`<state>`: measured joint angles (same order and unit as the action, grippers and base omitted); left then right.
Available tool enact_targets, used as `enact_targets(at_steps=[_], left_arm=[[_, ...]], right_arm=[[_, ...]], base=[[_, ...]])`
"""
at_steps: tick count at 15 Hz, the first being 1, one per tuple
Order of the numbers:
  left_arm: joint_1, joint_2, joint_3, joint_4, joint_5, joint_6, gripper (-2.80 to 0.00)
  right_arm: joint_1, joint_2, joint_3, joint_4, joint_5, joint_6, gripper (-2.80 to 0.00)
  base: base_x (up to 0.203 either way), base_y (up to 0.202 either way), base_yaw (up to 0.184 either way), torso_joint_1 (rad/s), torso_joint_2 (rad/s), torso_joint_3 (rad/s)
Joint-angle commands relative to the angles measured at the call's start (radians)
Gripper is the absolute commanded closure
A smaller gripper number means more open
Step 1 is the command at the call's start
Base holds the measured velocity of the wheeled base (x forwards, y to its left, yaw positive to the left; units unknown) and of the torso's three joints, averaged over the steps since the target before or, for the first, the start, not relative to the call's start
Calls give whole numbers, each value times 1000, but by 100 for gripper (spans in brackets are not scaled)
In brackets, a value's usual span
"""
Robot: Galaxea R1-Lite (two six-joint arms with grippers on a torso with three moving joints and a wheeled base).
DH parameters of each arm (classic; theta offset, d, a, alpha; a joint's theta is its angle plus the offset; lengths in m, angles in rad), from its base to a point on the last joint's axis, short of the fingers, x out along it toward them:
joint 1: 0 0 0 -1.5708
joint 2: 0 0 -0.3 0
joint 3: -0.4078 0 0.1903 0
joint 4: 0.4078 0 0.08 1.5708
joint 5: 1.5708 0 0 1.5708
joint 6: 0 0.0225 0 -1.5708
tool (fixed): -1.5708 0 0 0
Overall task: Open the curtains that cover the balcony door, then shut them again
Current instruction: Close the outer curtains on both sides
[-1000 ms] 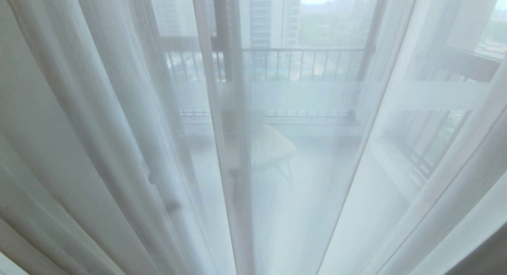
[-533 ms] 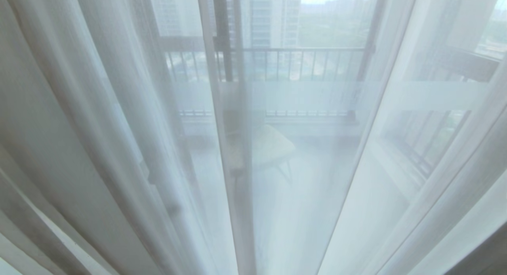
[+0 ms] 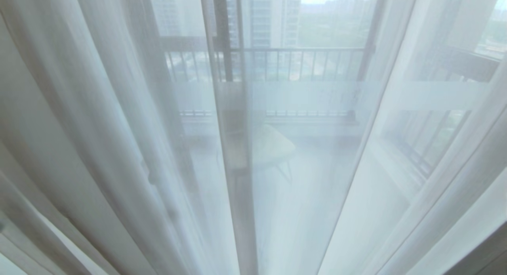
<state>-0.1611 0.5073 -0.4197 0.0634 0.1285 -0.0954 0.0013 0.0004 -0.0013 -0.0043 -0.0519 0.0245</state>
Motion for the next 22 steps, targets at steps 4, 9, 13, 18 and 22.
enact_targets(at_steps=[4,9,13,18,22], left_arm=[[175,-294,287,-4,-284,-34,0],[165,-507,396,-74,-161,-55,0],[164,-506,420,-167,-141,75,0],[165,-506,420,-110,-143,200,0],[165,-506,420,-108,-141,184,0]], right_arm=[[0,0,1,0,0,0,0],[0,0,0,0,0,0,0],[0,0,0,0,0,0,0],[0,0,0,0,0,0,0],[0,0,0,0,0,0,0]], base=[[0,0,0,0,0,0],[0,0,0,0,0,0],[0,0,0,0,0,0],[0,0,0,0,0,0],[0,0,0,0,0,0]])
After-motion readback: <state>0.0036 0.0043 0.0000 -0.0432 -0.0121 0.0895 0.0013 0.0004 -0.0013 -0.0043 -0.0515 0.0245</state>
